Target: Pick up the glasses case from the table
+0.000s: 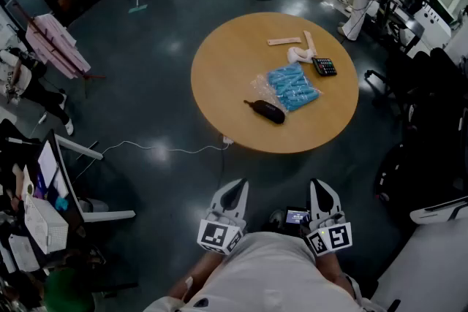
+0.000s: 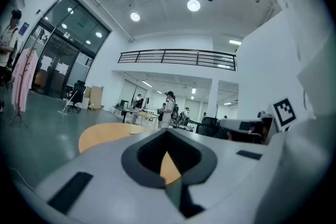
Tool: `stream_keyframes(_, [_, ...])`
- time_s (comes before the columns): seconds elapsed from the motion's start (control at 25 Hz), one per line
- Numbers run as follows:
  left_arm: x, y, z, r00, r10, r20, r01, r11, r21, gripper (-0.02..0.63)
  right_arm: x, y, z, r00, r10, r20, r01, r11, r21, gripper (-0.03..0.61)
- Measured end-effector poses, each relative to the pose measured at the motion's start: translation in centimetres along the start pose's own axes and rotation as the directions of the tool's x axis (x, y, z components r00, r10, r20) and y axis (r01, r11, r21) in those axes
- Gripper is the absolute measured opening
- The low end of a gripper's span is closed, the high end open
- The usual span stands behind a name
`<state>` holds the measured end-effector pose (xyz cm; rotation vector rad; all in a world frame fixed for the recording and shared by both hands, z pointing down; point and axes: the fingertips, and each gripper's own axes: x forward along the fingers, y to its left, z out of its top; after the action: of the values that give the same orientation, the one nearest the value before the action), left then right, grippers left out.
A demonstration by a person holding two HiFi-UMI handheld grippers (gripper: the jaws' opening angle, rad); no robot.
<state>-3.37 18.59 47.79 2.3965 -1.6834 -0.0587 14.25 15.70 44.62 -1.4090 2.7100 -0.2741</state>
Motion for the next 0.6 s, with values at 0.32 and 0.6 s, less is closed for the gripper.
stream_keyframes(0.32, [-0.23, -0.5, -0.41, 1.0, -0.008, 0.002, 0.008, 1.0, -0.005, 0.006, -0.33, -0.02, -0.21, 1.0, 0.005, -0.001, -0.005, 1.0, 0.0, 0.015])
stream_keyframes(0.6, [0.42, -0.89, -0.88, 1.0, -0.012, -0.02, 0.012, 1.0, 0.005, 0.006, -0.52, -0.82, 0.2, 1.0, 0.016, 0.025, -0.017, 0.999, 0.044, 0.015])
